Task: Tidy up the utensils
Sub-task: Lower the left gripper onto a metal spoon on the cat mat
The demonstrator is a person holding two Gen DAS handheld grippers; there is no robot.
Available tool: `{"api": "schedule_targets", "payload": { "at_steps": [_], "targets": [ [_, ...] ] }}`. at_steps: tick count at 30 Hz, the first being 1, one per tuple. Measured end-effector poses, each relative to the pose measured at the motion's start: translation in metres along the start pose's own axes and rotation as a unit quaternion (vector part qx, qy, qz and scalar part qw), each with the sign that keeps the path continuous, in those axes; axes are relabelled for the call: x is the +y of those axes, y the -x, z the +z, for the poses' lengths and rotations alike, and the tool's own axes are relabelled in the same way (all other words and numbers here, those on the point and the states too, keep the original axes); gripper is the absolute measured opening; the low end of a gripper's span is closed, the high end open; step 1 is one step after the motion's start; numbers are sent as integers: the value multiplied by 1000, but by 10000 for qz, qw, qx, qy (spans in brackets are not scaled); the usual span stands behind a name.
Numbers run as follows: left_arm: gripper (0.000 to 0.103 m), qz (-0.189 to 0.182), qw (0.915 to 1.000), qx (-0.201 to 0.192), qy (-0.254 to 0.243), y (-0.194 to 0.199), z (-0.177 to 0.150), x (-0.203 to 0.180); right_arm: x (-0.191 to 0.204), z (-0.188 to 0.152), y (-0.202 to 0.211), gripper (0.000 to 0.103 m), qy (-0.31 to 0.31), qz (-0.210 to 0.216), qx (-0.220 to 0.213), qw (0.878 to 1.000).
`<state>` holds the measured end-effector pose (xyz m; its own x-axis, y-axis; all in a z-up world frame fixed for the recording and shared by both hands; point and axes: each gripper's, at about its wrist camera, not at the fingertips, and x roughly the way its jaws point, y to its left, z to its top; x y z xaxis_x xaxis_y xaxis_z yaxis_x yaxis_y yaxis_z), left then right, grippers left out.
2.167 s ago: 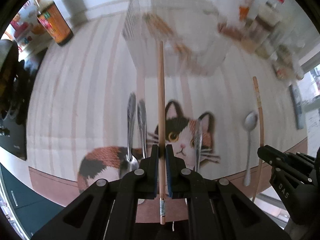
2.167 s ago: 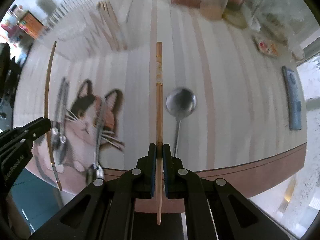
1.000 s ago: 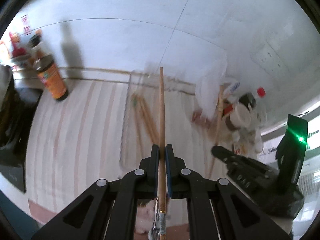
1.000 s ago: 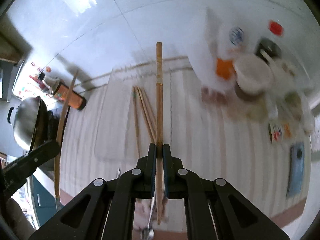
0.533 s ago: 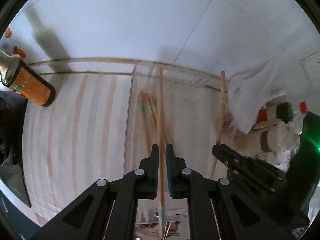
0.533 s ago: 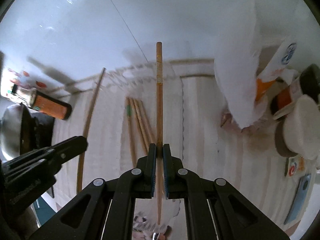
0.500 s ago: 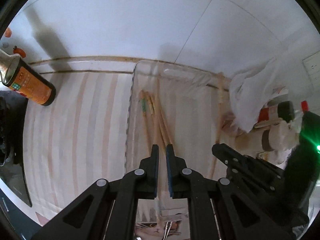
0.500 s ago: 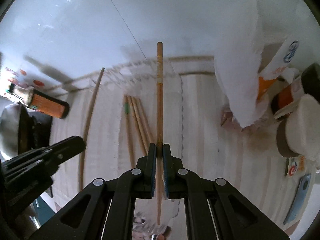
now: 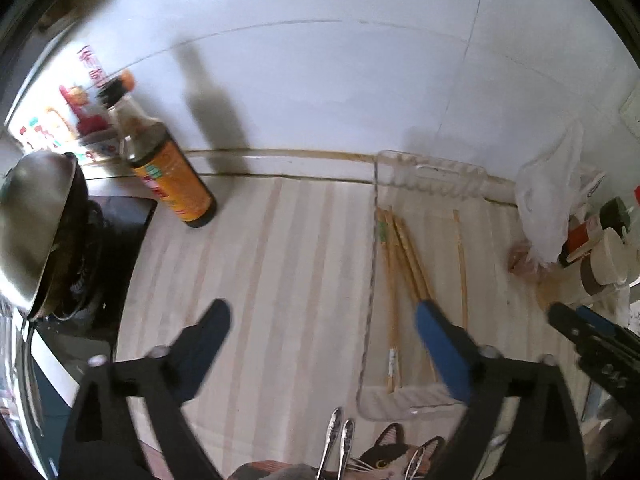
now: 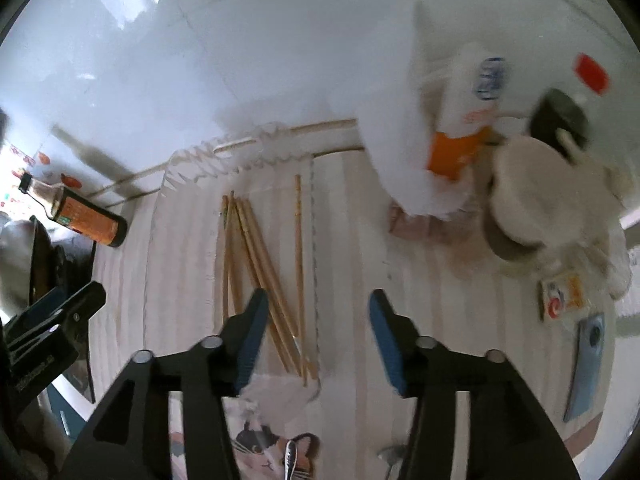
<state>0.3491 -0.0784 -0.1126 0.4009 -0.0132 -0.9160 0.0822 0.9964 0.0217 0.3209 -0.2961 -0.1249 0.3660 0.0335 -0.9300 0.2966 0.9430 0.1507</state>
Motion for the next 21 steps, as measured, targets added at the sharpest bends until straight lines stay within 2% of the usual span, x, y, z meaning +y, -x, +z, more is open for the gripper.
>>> {"api": "schedule_targets", "payload": {
  "at_steps": [4, 8, 13, 19, 21],
  "targets": [
    [103, 140, 9999, 2, -81, 1, -22, 8, -14, -26, 20, 66, -66, -127, -300, 9994],
    [103, 334, 9991, 109, -254, -1, -53, 17, -30, -57, 23, 66, -266, -158, -163, 9994],
    [103, 463, 9960, 705, -290, -26, -101, 36, -59, -104, 9, 66, -569, -237, 293, 9977],
    [102, 426, 9873, 1485, -368, -63, -161, 44, -85, -161, -19, 65, -790, -389, 994, 9911],
    [94, 263, 9844, 1685, -425, -72, -175, 42, -89, -179, -29, 65, -823, -428, 1192, 9885]
  ]
}}
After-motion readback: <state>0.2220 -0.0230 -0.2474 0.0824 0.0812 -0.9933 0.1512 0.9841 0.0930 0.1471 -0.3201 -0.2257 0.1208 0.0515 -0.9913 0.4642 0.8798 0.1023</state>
